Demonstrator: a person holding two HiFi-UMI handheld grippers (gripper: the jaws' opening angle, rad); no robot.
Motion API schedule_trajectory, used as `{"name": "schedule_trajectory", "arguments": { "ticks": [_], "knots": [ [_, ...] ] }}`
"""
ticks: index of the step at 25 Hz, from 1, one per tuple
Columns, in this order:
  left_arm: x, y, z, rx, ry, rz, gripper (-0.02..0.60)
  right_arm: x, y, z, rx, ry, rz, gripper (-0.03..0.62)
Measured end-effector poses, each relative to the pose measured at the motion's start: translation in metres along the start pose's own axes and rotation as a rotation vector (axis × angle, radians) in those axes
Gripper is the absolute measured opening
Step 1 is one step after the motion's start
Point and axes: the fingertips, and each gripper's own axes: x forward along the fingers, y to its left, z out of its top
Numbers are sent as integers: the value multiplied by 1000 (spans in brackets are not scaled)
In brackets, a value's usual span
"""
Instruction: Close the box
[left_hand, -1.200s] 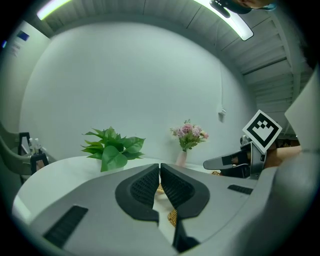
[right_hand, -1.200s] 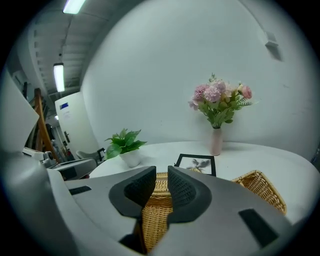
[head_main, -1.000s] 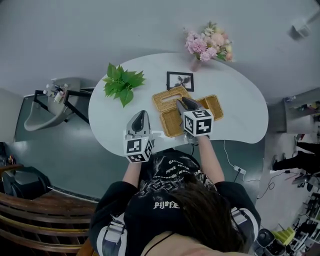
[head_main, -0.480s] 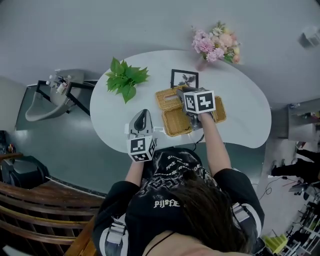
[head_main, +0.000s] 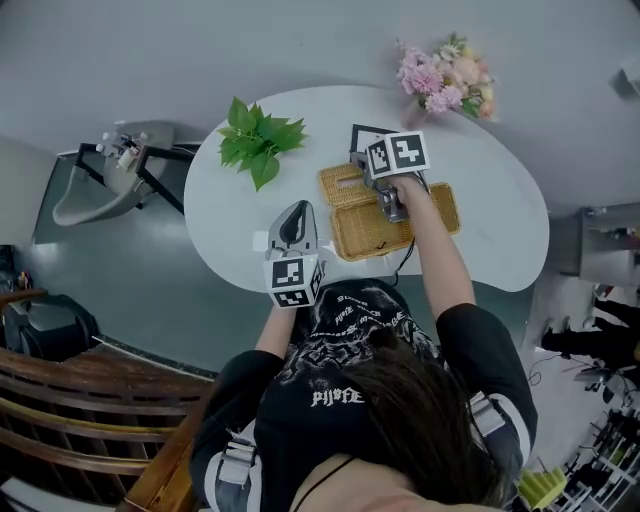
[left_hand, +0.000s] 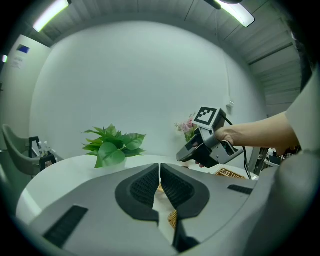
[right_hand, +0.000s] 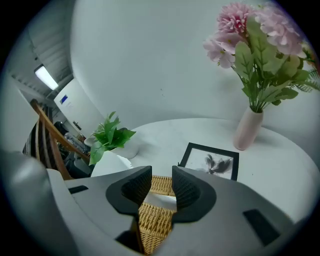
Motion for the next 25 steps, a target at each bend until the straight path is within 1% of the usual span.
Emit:
{"name": "schedule_trajectory", "arguments": {
  "ticks": [4, 8, 11, 16, 22, 25],
  "knots": [
    [2, 4, 7, 3, -10, 8, 29, 13, -6, 8, 13, 46, -5, 149],
    [1, 12, 11, -12, -15, 29, 29, 26, -9, 8, 27, 114, -5, 149],
    [-1, 19, 8, -19, -7, 39, 29, 38, -10, 7, 21, 167, -14, 153],
    [-2, 25, 2, -34, 7, 55, 29, 55, -15, 6, 59, 223, -8, 161],
    [-7, 38, 1, -45, 12, 85, 30, 73, -20, 0, 22, 306, -56, 167],
    [-8, 47, -1, -49, 20, 106, 30, 80, -22, -1, 21, 337, -71, 168]
  ]
}}
